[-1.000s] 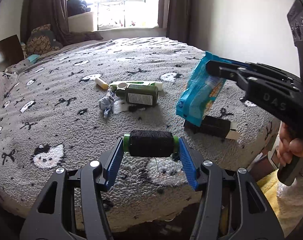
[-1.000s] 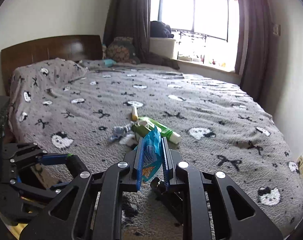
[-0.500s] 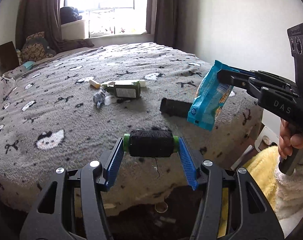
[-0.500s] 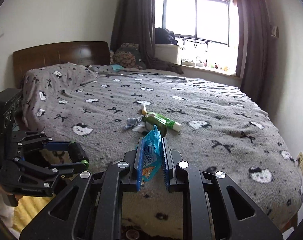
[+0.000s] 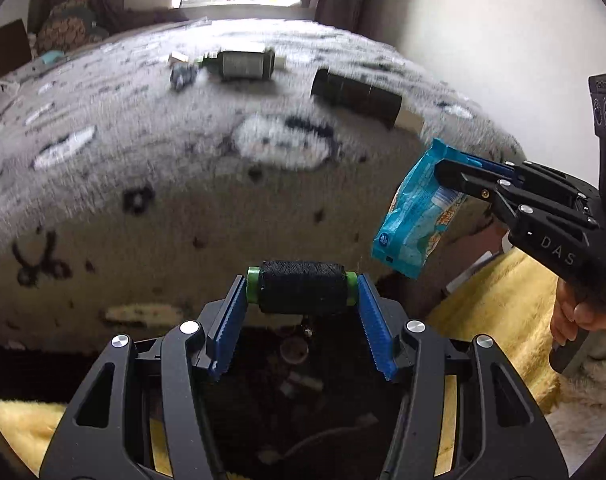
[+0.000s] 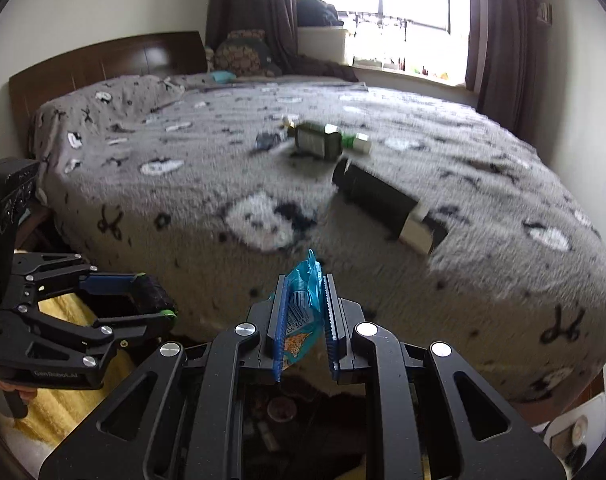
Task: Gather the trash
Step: 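Carry spool with left tool while right tool carries wipes and case off the bed, then lower both tools beside the bed and open them over the bin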
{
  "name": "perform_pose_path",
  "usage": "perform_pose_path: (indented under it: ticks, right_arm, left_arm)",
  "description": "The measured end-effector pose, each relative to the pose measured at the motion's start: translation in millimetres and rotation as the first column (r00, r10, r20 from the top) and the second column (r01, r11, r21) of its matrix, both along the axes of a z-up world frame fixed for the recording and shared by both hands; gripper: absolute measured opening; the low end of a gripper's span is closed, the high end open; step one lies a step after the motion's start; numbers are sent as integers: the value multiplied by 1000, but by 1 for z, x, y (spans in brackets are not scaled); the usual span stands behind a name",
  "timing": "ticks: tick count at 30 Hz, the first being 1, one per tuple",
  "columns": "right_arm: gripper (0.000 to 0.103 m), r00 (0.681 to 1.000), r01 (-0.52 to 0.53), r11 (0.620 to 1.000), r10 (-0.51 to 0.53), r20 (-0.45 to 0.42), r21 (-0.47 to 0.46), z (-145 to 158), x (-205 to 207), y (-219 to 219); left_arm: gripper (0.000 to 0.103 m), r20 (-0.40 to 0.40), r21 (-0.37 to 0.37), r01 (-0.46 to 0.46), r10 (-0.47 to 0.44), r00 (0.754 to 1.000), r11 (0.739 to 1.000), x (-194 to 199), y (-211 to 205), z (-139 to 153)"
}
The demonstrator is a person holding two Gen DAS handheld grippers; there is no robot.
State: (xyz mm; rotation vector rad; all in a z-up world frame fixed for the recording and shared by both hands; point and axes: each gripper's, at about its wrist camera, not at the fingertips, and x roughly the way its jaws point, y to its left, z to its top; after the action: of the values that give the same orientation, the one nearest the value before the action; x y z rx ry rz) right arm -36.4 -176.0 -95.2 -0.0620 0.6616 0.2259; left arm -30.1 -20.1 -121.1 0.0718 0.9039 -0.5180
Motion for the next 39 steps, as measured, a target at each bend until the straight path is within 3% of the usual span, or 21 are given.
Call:
perform_pose_path:
  ticks: [8,13,23,36,39]
  right_arm:
    - [18,987,69,996,-62,-147,47,-53,0,5]
    - [18,974,75,997,-69,-214,20,-78,8,11]
    - [18,926,73,996,-47,-374,56,-129,29,14]
    - [20,890,60,997,-28,-455,56,-154,39,22]
    - [21,886,67,996,-34,-462,57,-155,40,23]
  left_arm:
    - [52,-172,30,-34,38,984,999,-2,4,-67]
    - [52,-244,59,-46,59,968,997,1,8,-96]
    - [53,-310,109,-17,50,950,994,11,4,-129]
    - [53,-319,155,12,39,947,988,13,-10,-144]
    - [64,-309,169,1,52,950,986,13,-9,-144]
